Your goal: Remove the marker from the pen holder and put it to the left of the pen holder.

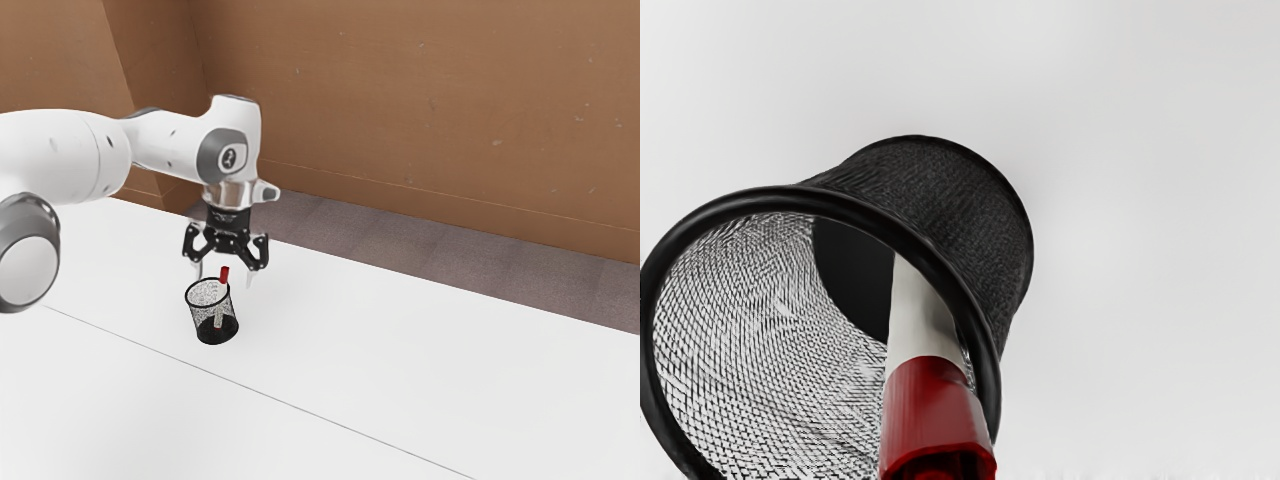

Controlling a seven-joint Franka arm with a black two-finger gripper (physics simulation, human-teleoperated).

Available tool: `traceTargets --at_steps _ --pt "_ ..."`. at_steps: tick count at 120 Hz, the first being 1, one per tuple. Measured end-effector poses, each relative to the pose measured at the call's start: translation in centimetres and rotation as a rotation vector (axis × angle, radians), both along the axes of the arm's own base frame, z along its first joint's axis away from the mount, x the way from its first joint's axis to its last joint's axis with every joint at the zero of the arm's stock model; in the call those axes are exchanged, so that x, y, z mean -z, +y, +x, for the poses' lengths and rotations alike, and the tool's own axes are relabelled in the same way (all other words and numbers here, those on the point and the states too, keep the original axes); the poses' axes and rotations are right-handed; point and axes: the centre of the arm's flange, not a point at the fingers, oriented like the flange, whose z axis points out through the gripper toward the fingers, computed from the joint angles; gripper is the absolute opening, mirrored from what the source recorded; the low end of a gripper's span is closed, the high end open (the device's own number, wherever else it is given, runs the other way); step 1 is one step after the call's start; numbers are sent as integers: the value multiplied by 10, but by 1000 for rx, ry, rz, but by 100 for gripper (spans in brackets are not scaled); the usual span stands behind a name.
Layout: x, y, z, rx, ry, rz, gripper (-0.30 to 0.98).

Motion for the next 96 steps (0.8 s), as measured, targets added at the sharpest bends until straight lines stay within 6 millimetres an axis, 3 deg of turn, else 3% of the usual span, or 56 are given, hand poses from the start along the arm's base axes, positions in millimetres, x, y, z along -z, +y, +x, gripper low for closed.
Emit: traceTargets --at_steps 16,37,56,78,96 --pt "1 4 -3 -12 -4 64 69" --pt "12 7 14 -20 -108 105 69" --pt "15 -5 26 -24 -208 64 69" --pt "16 13 18 -27 -178 28 69" --pt "-1 8 6 6 -148 8 69"
